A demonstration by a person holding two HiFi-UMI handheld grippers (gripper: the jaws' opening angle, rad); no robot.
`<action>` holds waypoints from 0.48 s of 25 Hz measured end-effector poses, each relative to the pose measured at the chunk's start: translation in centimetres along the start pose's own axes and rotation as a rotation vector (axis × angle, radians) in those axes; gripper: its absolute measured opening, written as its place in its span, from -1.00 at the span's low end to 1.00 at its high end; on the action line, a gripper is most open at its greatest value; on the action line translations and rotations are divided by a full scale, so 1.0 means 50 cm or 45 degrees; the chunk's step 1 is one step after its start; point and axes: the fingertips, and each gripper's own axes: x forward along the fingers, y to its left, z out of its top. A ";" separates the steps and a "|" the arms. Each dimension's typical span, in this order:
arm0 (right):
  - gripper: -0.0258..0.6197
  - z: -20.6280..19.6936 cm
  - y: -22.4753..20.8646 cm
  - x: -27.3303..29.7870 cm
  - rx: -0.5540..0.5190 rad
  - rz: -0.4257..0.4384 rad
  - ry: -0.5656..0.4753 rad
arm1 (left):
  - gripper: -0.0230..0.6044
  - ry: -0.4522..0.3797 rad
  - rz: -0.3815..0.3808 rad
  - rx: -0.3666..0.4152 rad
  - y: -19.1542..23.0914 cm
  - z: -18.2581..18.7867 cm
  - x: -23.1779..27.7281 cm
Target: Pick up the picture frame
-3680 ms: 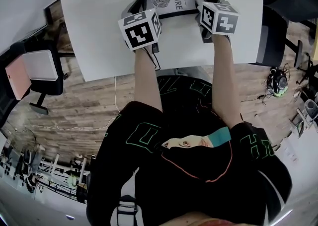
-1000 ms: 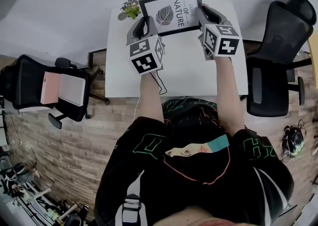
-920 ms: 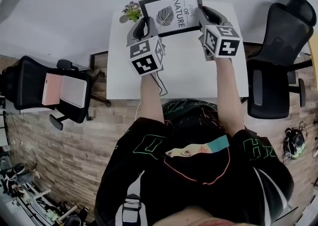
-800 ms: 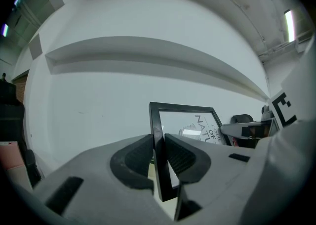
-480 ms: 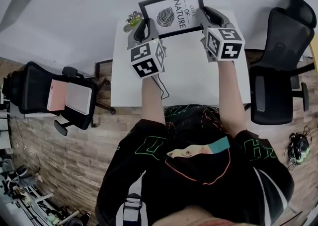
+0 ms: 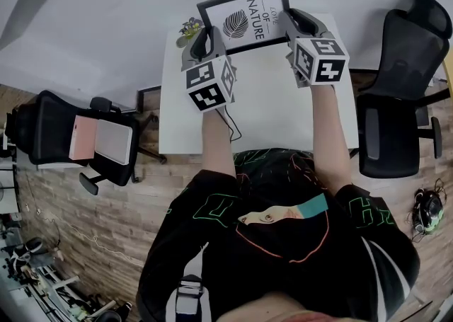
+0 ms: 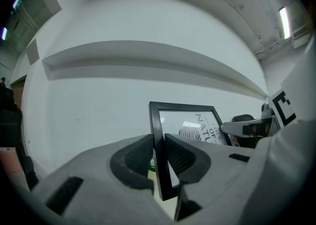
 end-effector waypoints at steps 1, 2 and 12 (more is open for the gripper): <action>-0.70 0.000 0.000 0.000 0.001 0.002 0.001 | -0.67 -0.001 0.002 0.000 0.000 0.000 0.001; -0.70 0.000 0.000 0.001 0.001 0.004 0.002 | -0.67 0.000 0.003 0.001 0.001 0.000 0.002; -0.70 -0.010 -0.001 0.008 0.006 0.015 0.016 | -0.67 0.012 0.007 0.008 0.004 -0.006 0.008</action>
